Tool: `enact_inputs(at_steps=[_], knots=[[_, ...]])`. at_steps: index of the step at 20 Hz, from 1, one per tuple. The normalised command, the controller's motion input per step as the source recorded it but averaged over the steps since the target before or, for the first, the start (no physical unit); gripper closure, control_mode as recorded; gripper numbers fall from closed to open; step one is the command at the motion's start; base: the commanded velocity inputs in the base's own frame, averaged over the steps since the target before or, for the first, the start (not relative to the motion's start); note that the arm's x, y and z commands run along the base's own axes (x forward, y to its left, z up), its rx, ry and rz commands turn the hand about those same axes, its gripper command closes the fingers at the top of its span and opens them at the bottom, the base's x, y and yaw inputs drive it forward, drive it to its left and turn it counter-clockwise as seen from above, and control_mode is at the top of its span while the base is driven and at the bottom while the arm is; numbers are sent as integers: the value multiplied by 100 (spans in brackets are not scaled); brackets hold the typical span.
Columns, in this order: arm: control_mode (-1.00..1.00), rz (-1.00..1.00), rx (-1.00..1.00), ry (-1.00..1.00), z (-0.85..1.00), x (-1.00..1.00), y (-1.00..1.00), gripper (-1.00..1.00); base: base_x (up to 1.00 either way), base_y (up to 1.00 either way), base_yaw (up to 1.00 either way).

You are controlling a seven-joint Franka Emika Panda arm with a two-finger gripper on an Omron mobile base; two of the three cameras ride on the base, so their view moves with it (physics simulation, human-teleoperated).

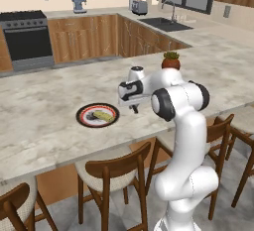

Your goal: Retrieve the butter from the fridge and place it on a plate on the dining table. Then retrieve the butter knife by the fridge and place it near the plate.

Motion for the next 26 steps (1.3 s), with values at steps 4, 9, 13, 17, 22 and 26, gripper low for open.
enact_inputs(at_steps=[4,9,13,17,22,26], knots=[[-100,0,0,0,-33,13,4,100,0,0,0],[-100,0,0,0,-21,18,0,100,0,0,0],[-100,0,1,0,-17,15,0,100,0,0,0],[-100,0,0,0,-13,9,0,100,0,0,0],[-100,0,0,0,-14,11,1,100,0,0,0],[-100,0,0,0,-13,12,3,100,0,0,0]])
